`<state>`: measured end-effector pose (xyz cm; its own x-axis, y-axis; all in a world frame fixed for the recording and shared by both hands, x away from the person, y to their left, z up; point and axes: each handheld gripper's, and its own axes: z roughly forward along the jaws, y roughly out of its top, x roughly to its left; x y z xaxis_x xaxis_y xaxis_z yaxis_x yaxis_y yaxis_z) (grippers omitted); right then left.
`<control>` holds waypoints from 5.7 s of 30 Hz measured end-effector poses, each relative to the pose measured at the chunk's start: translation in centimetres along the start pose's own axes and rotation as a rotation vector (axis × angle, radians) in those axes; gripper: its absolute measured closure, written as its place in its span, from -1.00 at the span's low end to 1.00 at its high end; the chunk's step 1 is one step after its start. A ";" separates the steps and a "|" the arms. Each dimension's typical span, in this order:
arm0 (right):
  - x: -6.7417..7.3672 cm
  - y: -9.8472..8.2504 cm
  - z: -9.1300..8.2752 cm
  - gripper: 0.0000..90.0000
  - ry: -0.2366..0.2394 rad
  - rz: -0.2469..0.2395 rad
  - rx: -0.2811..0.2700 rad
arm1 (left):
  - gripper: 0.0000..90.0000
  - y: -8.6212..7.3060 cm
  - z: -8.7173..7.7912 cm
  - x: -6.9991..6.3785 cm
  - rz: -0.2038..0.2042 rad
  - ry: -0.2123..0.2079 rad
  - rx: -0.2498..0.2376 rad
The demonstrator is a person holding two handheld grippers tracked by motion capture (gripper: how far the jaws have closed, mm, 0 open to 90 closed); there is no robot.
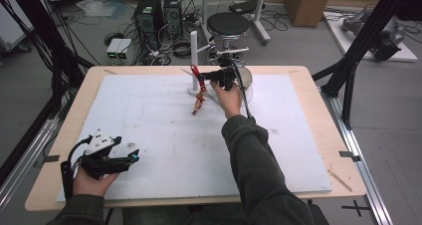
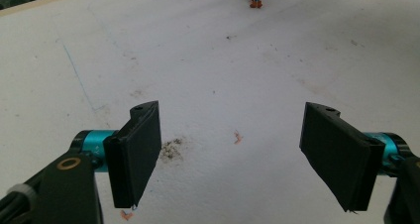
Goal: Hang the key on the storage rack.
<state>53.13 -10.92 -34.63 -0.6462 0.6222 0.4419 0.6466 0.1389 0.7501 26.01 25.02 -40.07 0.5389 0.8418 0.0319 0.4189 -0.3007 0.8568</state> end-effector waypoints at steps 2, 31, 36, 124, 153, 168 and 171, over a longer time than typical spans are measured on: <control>0.0 0.0 -0.1 0.50 -0.002 -0.004 -0.001 | -0.46 0.0 0.0 0.0 -0.001 -0.002 0.000; 0.4 0.1 -1.1 0.23 -0.015 -0.054 0.016 | -0.46 0.0 0.0 0.0 -0.001 0.003 0.001; 0.1 -0.2 -1.8 0.12 0.002 -0.073 0.013 | -0.46 0.0 0.1 0.0 0.001 0.005 0.004; -0.7 -7.5 -12.3 -0.55 0.057 -0.211 0.011 | -0.45 -0.5 -0.6 -0.2 -0.006 0.025 0.009; -0.7 -11.4 -15.7 -0.66 0.009 -0.240 0.008 | -0.45 -0.5 -0.6 -0.3 -0.011 0.024 0.009; -1.0 -13.4 -16.9 -0.68 -0.019 -0.242 0.004 | -0.45 -0.5 -0.6 -0.2 -0.010 0.024 0.009; -1.2 -13.9 -17.3 -0.69 -0.025 -0.236 0.003 | -0.45 -0.5 -0.6 -0.2 -0.014 0.024 0.007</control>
<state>37.90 -26.91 -37.06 -0.7696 0.5910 0.2418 0.4798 0.2854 0.8297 25.24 25.29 -40.15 0.5154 0.8564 0.0325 0.4315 -0.2921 0.8535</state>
